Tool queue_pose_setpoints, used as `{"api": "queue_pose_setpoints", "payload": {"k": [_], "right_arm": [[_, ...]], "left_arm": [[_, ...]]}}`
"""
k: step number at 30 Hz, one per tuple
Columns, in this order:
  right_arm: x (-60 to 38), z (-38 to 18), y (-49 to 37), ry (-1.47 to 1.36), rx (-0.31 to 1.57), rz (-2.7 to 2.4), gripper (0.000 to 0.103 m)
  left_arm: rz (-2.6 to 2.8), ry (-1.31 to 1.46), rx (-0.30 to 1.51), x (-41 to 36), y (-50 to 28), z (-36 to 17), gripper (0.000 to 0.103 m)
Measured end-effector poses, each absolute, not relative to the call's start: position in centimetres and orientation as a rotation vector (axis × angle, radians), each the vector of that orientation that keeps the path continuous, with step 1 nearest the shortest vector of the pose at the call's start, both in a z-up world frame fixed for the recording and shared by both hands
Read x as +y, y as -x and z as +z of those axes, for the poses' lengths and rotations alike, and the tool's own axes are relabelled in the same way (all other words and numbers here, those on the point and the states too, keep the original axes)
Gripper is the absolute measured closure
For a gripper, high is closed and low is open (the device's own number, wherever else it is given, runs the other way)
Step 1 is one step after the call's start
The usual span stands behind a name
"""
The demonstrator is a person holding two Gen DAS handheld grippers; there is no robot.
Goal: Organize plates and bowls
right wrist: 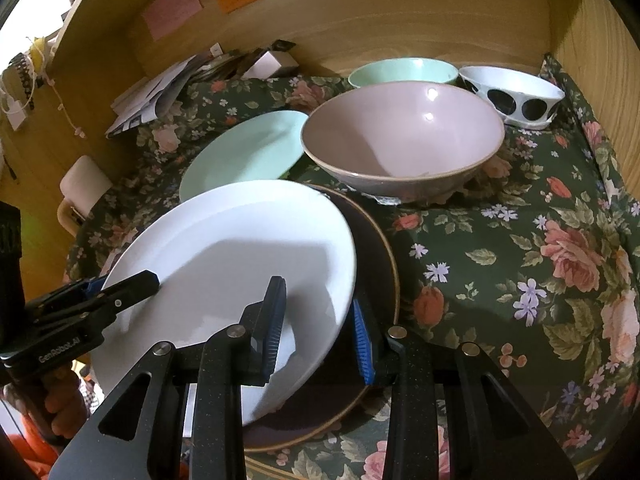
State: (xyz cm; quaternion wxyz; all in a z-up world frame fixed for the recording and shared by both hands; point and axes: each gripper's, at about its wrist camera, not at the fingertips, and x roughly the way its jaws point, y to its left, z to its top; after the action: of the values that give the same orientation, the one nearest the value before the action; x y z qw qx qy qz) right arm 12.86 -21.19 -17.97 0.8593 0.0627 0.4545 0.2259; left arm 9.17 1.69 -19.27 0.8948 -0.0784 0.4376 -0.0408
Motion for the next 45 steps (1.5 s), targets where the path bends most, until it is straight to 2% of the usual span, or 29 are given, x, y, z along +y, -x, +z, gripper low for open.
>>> {"api": "queue_pose_setpoints", "payload": {"k": [26,33,37,40,43,45], "right_arm": [[-22.0,-17.2,-12.4,-0.090,0.967,0.441,0.072],[-21.9,-16.8,-12.3,-0.080,0.971,0.426,0.072],[-22.1,-16.1,-11.7,-0.019,0.925,0.375,0.063],[-22.3,-15.5,-11.7,-0.024,0.911,0.374,0.062],[-22.3,-14.9,-11.7,-0.028,0.897,0.382,0.062],[-22.3,-14.2,-11.8,-0.049,0.884,0.407,0.058]], "left_arm": [[-0.078,0.102,0.922,0.4,-10.0,-20.2,0.057],[-0.075,0.086,0.889,0.4,-9.7,-19.5,0.049],[-0.072,0.087,0.876,0.6,-9.5,-19.0,0.047],[-0.063,0.094,0.858,1.1,-9.4,-18.3,0.046],[-0.051,0.098,0.830,1.7,-9.3,-17.4,0.041],[-0.038,0.093,0.806,2.1,-9.3,-16.6,0.038]]}}
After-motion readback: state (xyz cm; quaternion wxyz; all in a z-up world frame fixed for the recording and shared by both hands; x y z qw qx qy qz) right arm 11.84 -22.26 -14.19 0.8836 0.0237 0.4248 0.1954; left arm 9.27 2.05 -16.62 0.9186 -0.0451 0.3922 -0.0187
